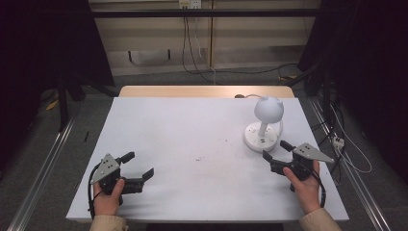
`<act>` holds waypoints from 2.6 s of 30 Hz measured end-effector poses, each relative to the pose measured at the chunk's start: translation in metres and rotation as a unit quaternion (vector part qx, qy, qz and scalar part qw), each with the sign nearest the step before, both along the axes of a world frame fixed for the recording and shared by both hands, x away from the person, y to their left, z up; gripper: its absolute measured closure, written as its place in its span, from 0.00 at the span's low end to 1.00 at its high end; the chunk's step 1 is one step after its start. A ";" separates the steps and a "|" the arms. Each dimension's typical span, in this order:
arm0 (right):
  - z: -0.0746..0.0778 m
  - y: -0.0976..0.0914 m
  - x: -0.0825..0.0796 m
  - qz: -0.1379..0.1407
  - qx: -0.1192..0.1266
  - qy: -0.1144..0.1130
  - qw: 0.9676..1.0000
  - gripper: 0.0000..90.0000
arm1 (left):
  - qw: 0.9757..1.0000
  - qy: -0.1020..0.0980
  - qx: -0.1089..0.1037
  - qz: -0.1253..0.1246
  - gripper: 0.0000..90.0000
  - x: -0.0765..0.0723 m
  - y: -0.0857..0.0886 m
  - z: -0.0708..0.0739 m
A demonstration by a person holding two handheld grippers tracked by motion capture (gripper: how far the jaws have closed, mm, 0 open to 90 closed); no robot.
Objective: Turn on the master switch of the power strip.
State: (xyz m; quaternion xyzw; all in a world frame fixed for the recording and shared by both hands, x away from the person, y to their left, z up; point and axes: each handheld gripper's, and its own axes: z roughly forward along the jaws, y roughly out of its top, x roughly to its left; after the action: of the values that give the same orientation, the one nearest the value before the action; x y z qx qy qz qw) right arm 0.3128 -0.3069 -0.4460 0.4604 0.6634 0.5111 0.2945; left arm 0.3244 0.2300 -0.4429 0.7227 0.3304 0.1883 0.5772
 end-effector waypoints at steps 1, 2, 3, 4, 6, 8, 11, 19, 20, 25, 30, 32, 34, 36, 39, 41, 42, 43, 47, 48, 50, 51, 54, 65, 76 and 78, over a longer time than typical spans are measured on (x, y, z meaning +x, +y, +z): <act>0.000 -0.001 0.001 -0.001 0.001 0.001 1.000 0.23 | 1.000 0.000 0.000 0.000 0.03 0.000 0.000 0.000; 0.001 -0.001 0.001 -0.001 0.001 0.002 1.000 0.24 | 1.000 0.000 0.000 0.000 0.03 0.000 0.000 0.000; 0.001 -0.001 0.001 -0.001 0.001 0.002 1.000 0.24 | 1.000 0.000 0.000 0.000 0.03 0.000 0.000 0.000; 0.001 -0.001 0.002 -0.002 -0.002 0.001 1.000 0.25 | 1.000 0.000 0.000 0.000 0.03 0.000 0.000 0.000; 0.001 -0.002 0.003 -0.003 0.000 0.001 1.000 0.26 | 1.000 0.001 0.000 -0.001 0.03 0.000 0.000 0.000; 0.001 -0.002 0.004 -0.003 0.000 0.004 1.000 0.28 | 1.000 0.001 0.001 -0.001 0.03 0.000 0.000 0.000; 0.001 -0.001 0.005 -0.001 -0.004 0.006 1.000 0.29 | 1.000 0.000 0.000 -0.001 0.03 0.000 -0.001 0.000; 0.002 -0.003 0.008 -0.003 -0.003 0.014 1.000 0.43 | 1.000 0.000 0.001 -0.001 0.03 0.000 -0.001 -0.001; 0.003 -0.003 0.009 -0.004 -0.003 0.014 1.000 0.45 | 1.000 0.001 0.000 -0.001 0.03 0.000 -0.001 -0.001; 0.003 -0.005 0.011 -0.006 0.002 0.020 1.000 0.52 | 1.000 0.000 0.001 -0.001 0.03 0.000 -0.001 -0.001; 0.002 -0.007 0.013 -0.002 0.002 0.025 1.000 0.58 | 1.000 -0.002 0.000 0.002 0.03 0.000 0.000 0.000; 0.002 -0.006 0.014 -0.002 -0.002 0.024 1.000 0.59 | 1.000 -0.002 0.000 0.003 0.03 0.000 0.000 0.000; 0.003 -0.007 0.015 0.001 0.000 0.025 1.000 0.62 | 1.000 -0.002 0.000 0.002 0.03 0.000 0.000 0.000; 0.003 -0.007 0.015 0.001 0.001 0.028 1.000 0.64 | 1.000 -0.001 0.001 0.002 0.03 0.000 0.000 0.000; 0.004 -0.007 0.016 0.002 0.000 0.028 1.000 0.67 | 1.000 -0.001 0.000 0.001 0.03 0.000 -0.001 0.000; 0.004 -0.007 0.017 0.003 0.001 0.030 1.000 0.70 | 1.000 -0.001 0.001 0.000 0.03 0.000 -0.001 0.000; 0.004 -0.007 0.018 0.003 0.000 0.030 1.000 0.71 | 1.000 -0.001 0.001 0.000 0.03 0.000 -0.001 0.000; 0.004 -0.007 0.018 0.004 0.000 0.030 1.000 0.72 | 1.000 -0.001 0.002 0.000 0.03 0.000 -0.001 0.000; 0.004 -0.008 0.020 0.004 -0.002 0.031 1.000 0.76 | 1.000 -0.001 0.002 0.000 0.03 0.000 -0.001 0.000; 0.004 -0.008 0.020 0.002 -0.002 0.032 0.999 0.77 | 1.000 -0.001 0.002 0.000 0.03 0.000 -0.001 0.000; 0.004 -0.008 0.021 0.003 -0.004 0.033 0.999 0.79 | 1.000 -0.001 0.002 -0.001 0.03 0.000 -0.001 0.000; 0.004 -0.008 0.021 0.003 -0.004 0.033 0.999 0.79 | 1.000 -0.001 0.003 -0.001 0.03 0.000 -0.001 0.000; 0.004 -0.008 0.022 0.003 -0.002 0.033 0.999 0.81 | 1.000 -0.002 0.003 -0.001 0.03 0.000 -0.001 0.000; 0.004 -0.010 0.026 0.001 -0.001 0.037 0.999 0.85 | 1.000 0.000 0.003 -0.002 0.03 0.000 -0.002 -0.001; 0.003 -0.011 0.028 -0.004 0.000 0.040 0.999 0.88 | 1.000 -0.002 0.005 -0.004 0.03 0.000 -0.002 -0.001; 0.003 -0.012 0.029 -0.005 0.002 0.042 0.999 0.89 | 1.000 -0.001 0.004 -0.003 0.03 0.000 -0.002 -0.001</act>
State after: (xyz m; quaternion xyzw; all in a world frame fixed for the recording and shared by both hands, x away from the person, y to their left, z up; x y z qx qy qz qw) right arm 0.3413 -0.3192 -0.4428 0.4857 0.6716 0.4912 0.2679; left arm 0.3244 0.2275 -0.4436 0.7258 0.3269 0.1885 0.5751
